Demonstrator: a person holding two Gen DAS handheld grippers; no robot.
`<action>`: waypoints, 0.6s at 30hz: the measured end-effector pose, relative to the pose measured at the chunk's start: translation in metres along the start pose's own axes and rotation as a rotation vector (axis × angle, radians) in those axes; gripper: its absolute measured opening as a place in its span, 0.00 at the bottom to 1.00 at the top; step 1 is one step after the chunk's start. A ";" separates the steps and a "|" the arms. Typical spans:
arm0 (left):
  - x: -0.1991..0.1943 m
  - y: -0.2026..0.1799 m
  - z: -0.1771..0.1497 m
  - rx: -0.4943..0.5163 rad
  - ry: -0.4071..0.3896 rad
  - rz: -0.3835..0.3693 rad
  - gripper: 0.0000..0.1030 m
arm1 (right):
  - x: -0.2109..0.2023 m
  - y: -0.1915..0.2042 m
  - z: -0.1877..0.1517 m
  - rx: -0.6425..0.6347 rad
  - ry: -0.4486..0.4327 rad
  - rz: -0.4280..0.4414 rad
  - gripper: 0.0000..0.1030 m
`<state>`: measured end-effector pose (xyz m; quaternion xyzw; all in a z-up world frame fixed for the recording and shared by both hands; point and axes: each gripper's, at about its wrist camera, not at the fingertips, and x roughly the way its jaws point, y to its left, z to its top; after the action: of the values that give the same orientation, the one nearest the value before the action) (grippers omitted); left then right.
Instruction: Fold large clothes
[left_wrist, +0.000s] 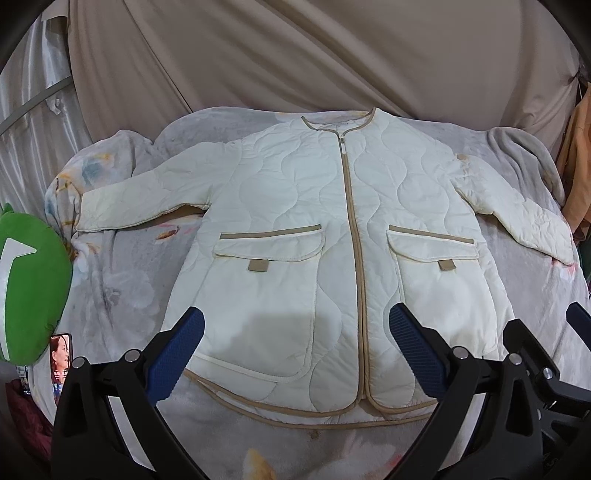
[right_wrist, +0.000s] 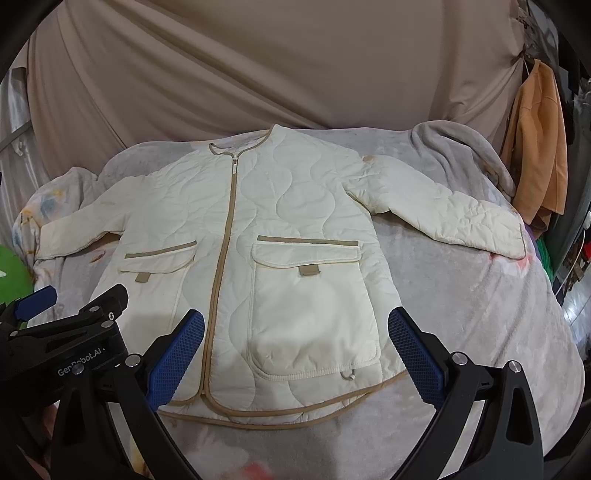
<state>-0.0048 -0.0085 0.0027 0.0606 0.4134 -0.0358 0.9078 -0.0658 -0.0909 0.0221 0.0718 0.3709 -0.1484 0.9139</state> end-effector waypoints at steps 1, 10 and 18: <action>0.000 0.000 0.000 0.000 0.000 0.000 0.95 | 0.000 0.000 0.000 0.001 0.001 0.001 0.95; -0.001 -0.001 0.000 0.000 0.002 -0.001 0.95 | 0.000 -0.001 -0.001 0.002 0.001 0.001 0.95; 0.001 0.000 0.000 0.002 0.000 0.000 0.94 | 0.001 -0.001 0.000 0.004 0.003 0.002 0.95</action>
<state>-0.0045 -0.0084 0.0023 0.0612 0.4133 -0.0363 0.9078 -0.0661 -0.0919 0.0214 0.0742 0.3717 -0.1480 0.9135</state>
